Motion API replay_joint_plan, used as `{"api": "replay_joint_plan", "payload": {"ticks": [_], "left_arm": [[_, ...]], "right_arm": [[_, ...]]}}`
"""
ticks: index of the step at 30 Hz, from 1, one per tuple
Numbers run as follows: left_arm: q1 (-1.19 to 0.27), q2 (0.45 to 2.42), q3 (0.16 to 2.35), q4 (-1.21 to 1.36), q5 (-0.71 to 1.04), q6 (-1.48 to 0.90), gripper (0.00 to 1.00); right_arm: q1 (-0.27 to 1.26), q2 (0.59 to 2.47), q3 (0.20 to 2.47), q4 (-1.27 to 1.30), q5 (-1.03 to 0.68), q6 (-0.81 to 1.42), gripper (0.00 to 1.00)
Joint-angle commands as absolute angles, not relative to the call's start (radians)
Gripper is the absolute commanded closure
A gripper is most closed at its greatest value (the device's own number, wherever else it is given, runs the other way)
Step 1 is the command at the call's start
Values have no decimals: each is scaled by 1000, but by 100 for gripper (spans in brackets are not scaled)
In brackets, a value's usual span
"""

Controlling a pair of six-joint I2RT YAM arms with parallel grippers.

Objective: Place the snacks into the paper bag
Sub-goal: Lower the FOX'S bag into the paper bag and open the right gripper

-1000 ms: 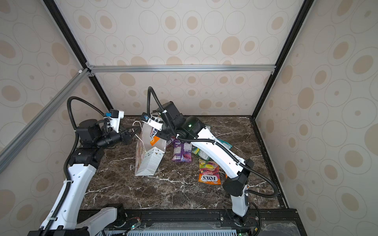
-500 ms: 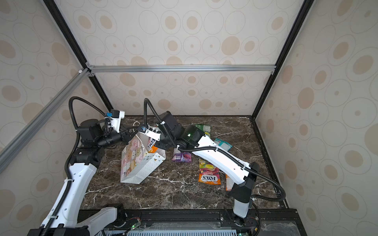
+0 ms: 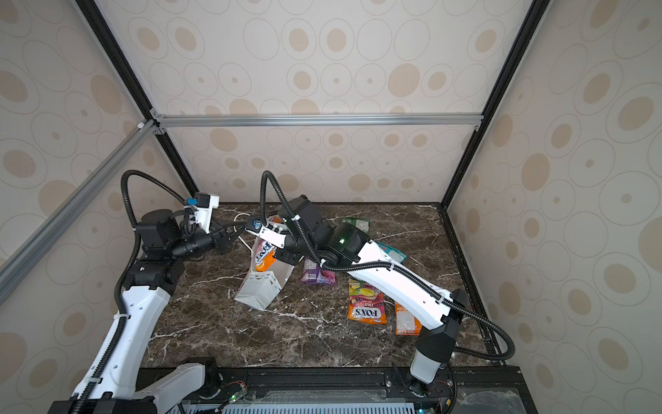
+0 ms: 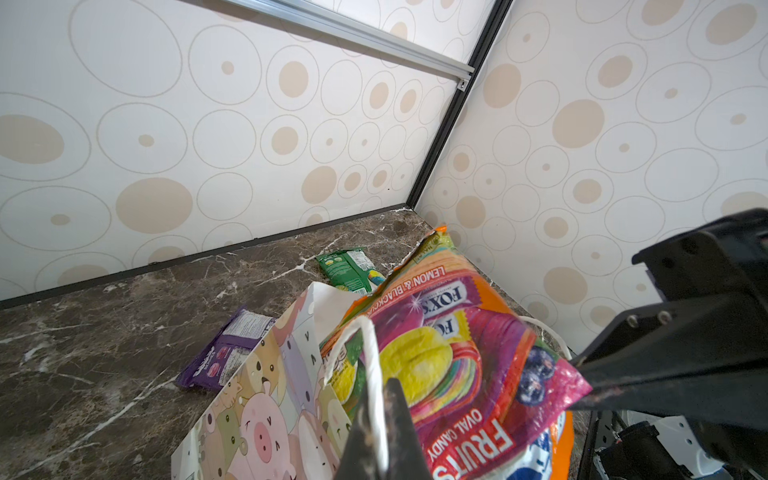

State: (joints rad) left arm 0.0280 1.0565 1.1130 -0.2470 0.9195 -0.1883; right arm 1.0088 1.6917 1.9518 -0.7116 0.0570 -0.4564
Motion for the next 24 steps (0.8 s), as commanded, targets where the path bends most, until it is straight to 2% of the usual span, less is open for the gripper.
{"api": "replay_joint_plan", "payload": {"ticks": [1,10,15,24], "left_arm": [[34,1042,1118,-218,945,-191,100],[33,1044,1113,-203,952,-202,100],[34,1048,1112,-202,959,-202,100],[34,1043,1112,-205,955,-198,100]], "right_arm": [[1012,1693,1952,-676,92,-442,100],[1020,1698,1953,-715,155,-253,100],[1045,1714,1903,-678,157,-274,100],[1045,1771,1958,-694,91,-281,100]]}}
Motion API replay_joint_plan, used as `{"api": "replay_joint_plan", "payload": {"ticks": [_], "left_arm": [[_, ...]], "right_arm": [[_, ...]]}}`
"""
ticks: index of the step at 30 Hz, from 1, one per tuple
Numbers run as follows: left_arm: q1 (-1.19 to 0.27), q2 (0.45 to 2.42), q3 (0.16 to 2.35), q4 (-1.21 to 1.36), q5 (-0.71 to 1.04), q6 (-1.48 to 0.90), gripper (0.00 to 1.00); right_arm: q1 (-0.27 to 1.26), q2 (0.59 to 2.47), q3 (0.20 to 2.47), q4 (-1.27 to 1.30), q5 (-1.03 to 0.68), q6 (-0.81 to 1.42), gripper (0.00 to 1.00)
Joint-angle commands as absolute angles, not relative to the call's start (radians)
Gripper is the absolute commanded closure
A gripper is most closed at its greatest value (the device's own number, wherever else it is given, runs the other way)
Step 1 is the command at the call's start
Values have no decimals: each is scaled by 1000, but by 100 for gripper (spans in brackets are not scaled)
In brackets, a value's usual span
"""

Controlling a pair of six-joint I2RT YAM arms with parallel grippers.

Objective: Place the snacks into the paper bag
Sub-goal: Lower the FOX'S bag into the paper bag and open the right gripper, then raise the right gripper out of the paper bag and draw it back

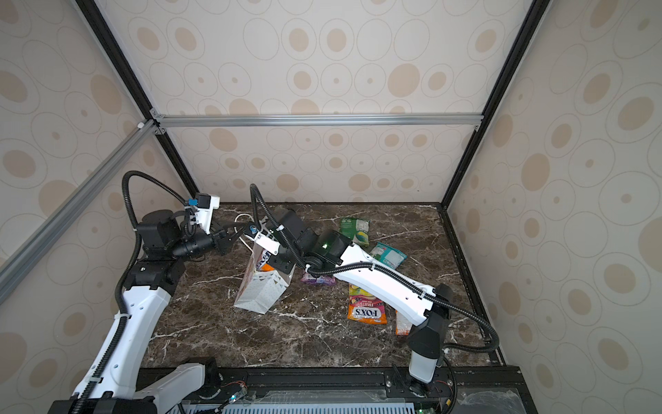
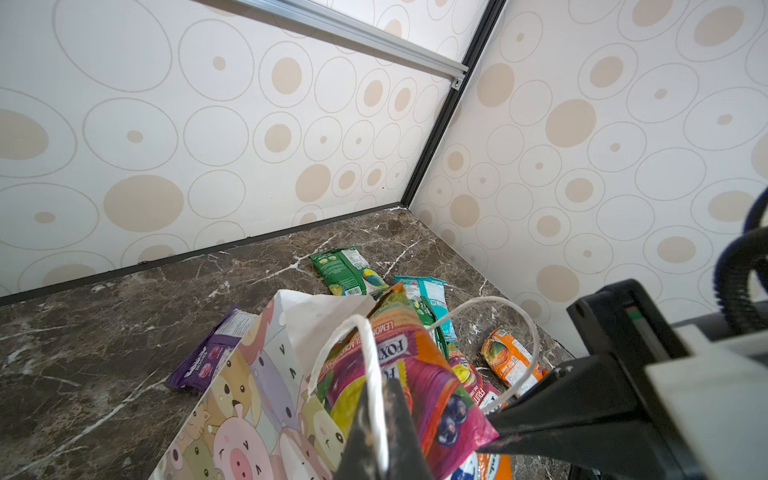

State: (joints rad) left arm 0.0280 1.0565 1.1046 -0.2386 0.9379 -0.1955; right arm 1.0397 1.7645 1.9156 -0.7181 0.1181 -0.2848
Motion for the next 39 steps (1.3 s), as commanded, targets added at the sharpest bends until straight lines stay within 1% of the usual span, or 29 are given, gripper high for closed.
{"api": "replay_joint_plan", "payload": {"ticks": [1,9,13,16,17,19,22,25,26,29,31,34,36,39], "left_arm": [[34,1045,1112,-205,956,-199,100],[33,1043,1112,-204,954,-198,100],[34,1042,1113,-206,954,-198,100],[33,1039,1112,-207,953,-196,100],[33,1039,1112,-207,951,-196,100],[34,1039,1112,-208,950,-196,100],[33,1040,1114,-208,950,-196,100],[34,1039,1114,-209,949,-195,100],[34,1039,1114,-209,948,-195,100],[33,1039,1114,-212,946,-193,100],[33,1040,1114,-211,945,-193,100],[34,1040,1114,-213,945,-191,100],[34,1039,1115,-213,945,-192,100],[33,1037,1115,-215,937,-190,100]], "right_arm": [[1045,1776,1958,-695,89,-274,100],[1046,1785,1915,-665,104,-226,100],[1046,1796,1931,-670,125,-229,95],[1045,1807,1945,-676,134,-226,93],[1045,1812,1950,-682,132,-225,90],[1045,1816,1957,-689,128,-219,78],[1045,1813,1958,-688,121,-215,69],[1047,1803,1963,-686,120,-210,67],[1048,1796,1967,-688,126,-203,65],[1047,1765,1989,-708,173,-155,62],[1047,1723,1975,-703,229,-117,58],[1045,1633,1898,-683,336,-76,51],[1043,1567,1829,-666,413,-40,49],[1033,1460,1707,-627,462,19,45]]}}
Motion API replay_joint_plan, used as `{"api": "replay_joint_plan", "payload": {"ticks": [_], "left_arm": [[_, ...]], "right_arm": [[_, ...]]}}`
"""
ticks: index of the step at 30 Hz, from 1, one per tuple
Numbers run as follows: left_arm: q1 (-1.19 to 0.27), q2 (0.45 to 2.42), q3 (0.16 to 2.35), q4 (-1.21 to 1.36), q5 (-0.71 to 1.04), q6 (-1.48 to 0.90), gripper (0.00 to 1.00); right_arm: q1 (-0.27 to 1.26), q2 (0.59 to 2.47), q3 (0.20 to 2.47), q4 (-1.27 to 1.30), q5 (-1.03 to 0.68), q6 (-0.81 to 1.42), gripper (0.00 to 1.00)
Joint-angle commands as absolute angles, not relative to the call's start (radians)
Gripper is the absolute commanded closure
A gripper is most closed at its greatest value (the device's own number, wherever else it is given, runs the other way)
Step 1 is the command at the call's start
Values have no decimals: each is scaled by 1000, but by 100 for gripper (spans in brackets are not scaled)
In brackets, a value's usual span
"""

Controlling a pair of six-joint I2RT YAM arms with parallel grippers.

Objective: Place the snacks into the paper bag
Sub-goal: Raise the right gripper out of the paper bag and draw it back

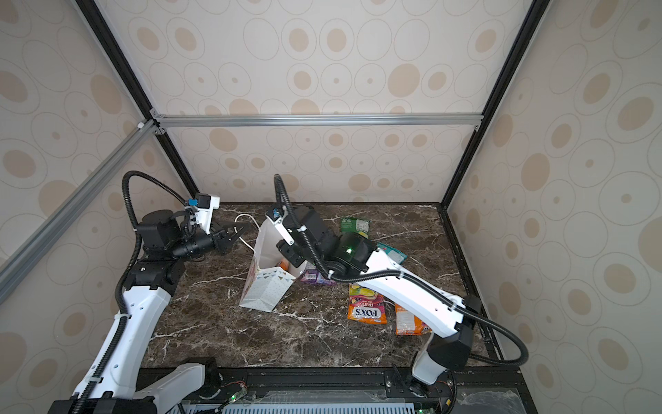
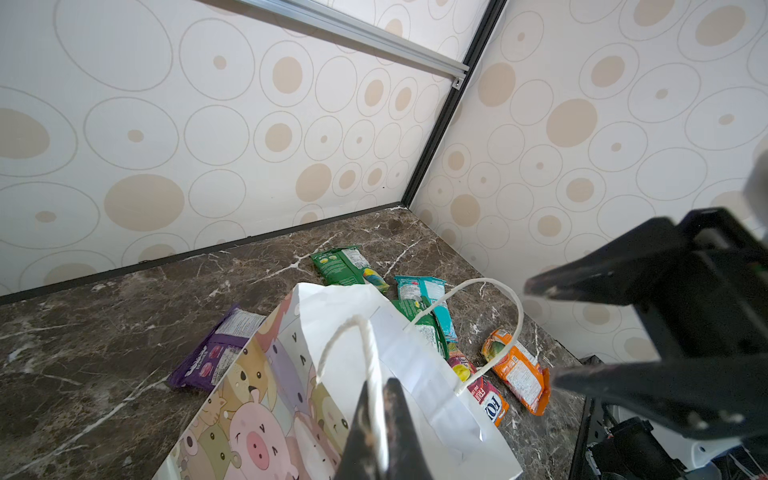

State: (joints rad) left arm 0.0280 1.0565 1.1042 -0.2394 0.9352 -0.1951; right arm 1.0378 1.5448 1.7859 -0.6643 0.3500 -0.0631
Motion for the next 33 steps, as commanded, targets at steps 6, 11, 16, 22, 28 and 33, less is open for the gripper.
{"api": "replay_joint_plan", "payload": {"ticks": [6,11,16,22,28,33], "left_arm": [[34,1035,1115,-215,932,-188,100],[33,1037,1117,-224,928,-184,100],[34,1037,1117,-221,928,-186,100],[33,1037,1120,-228,922,-184,100],[32,1040,1125,-239,921,-177,100],[34,1036,1123,-232,927,-180,100]], "right_arm": [[1027,1222,1410,-467,440,131,39],[1028,1163,1292,-407,352,199,36],[1023,1155,1224,-401,395,292,36],[1021,1201,1185,-327,359,331,36],[1010,1266,1198,-270,367,344,38],[1000,1341,1252,-267,381,354,45]]}}
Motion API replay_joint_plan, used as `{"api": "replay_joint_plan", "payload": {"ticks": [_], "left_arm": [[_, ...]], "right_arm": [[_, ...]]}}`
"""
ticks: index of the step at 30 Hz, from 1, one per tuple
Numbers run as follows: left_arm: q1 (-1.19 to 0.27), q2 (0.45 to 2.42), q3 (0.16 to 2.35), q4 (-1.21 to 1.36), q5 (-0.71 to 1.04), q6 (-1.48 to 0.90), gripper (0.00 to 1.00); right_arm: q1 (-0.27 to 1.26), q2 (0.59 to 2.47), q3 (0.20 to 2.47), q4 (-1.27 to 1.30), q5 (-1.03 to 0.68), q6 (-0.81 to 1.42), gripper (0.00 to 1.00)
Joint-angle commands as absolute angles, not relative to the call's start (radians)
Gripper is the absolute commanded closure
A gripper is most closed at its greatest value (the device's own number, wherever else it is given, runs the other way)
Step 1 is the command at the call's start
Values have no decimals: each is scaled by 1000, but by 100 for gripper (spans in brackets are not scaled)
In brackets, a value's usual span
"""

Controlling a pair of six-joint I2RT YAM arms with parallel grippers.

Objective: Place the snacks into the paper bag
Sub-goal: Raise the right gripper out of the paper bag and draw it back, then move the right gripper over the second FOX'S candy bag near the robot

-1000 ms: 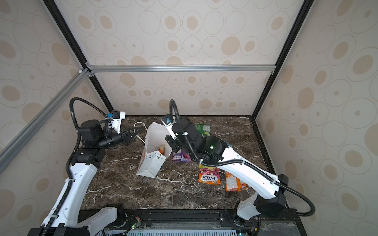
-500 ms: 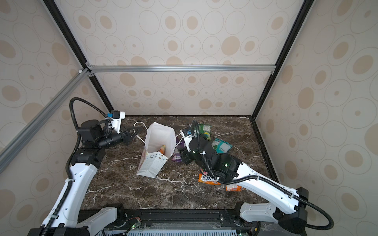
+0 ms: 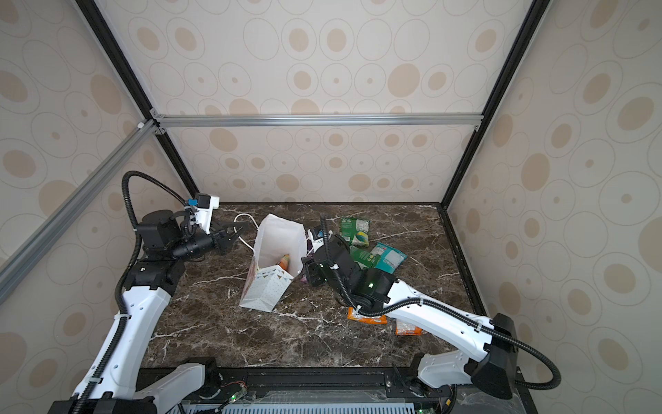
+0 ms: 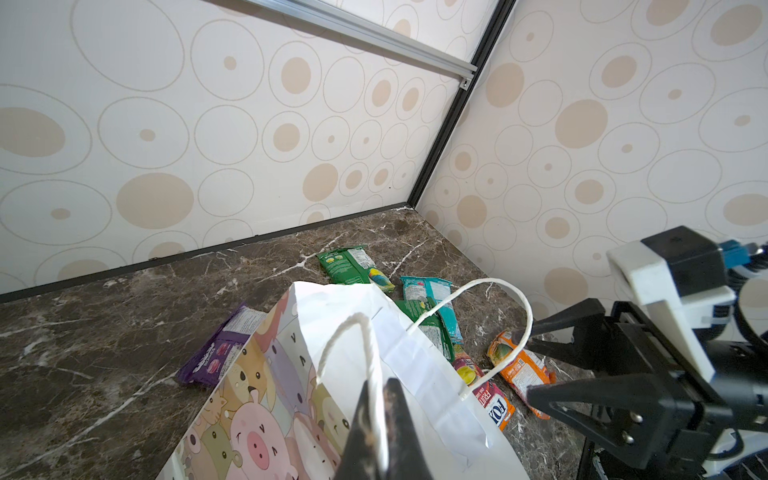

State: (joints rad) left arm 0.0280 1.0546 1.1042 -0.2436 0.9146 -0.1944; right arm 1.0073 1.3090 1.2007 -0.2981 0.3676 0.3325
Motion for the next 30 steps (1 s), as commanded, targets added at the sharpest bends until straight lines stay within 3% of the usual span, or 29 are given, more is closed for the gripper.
{"api": "replay_joint_plan", "payload": {"ticks": [1,3,6,9,17,24,27,29,30], "left_arm": [[34,1035,1122,-232,928,-180,100],[32,1037,1124,-234,932,-181,100],[34,1034,1127,-236,933,-169,100],[34,1032,1148,-282,857,-141,100],[33,1009,1167,-348,748,-150,100],[34,964,1078,-389,650,-157,100],[33,939,1068,-397,607,-171,100],[34,934,1092,-429,568,-173,81],[34,935,1104,-442,557,-173,78]], "right_arm": [[1000,1354,1267,-274,386,350,51],[1000,1380,1303,-292,388,340,62],[1001,1403,1351,-307,399,316,89],[1002,1426,1416,-351,411,280,100],[1007,1467,1505,-414,315,237,100],[1024,1442,1418,-391,259,263,89],[1024,1432,1414,-387,244,233,75],[1024,1425,1417,-385,224,207,54],[1025,1421,1418,-385,214,199,50]]}}
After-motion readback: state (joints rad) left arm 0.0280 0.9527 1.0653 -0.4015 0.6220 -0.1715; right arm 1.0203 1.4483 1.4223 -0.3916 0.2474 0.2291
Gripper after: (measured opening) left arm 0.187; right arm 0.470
